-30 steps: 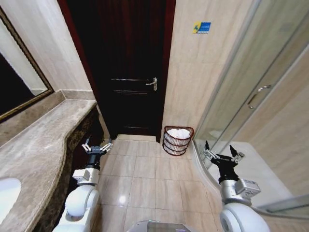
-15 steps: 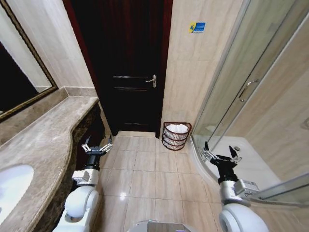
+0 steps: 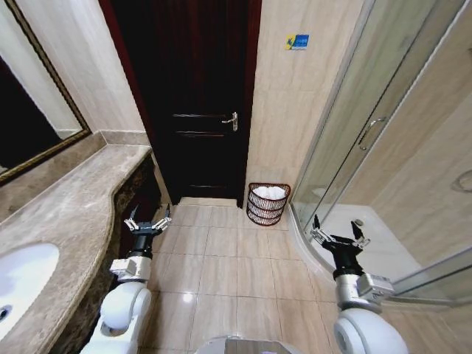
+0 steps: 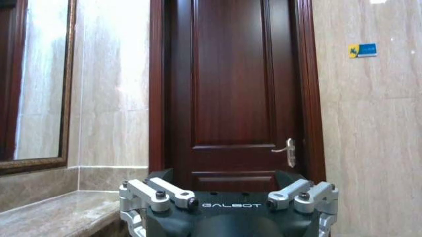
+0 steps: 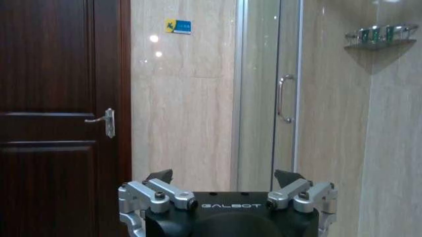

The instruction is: Discard the used towel into the hamper.

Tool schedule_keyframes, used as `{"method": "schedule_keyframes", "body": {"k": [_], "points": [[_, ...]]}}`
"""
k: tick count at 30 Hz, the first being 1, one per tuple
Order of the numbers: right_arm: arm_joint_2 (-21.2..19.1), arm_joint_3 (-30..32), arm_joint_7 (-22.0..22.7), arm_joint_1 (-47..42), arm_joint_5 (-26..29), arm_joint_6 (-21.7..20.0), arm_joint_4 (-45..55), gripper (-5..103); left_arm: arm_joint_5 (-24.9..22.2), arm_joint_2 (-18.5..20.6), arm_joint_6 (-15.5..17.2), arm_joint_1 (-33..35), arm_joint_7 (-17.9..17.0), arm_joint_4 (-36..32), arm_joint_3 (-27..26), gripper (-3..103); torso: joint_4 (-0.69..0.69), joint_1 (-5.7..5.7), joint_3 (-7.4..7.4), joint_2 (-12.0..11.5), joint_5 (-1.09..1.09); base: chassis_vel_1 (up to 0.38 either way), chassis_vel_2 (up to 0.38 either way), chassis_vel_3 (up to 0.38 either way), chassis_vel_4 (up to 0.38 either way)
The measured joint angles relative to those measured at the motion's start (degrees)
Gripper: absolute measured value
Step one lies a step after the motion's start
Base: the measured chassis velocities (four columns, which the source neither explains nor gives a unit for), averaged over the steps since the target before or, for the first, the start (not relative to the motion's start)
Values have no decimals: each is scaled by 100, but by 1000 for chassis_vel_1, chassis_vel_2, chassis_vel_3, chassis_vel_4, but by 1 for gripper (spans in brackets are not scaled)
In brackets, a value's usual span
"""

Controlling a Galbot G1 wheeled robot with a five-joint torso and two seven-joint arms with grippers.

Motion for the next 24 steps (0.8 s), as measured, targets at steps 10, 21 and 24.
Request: {"method": "schedule_keyframes", "body": {"k": [10,21,24], "points": [[-5,142,7,-60,-53,-16,85,100,-139,116,356,-31,-13,-183,88,100,0,-4,-2,0,0,0,0,0,0],[-8,145,16,-66,-62,-29,97,100,-140,117,378,-28,-16,-193,90,100,0,-4,-2,0,0,0,0,0,0],[-8,145,17,-66,-62,-30,98,100,-140,117,378,-27,-16,-193,90,100,0,-4,-2,0,0,0,0,0,0]]}}
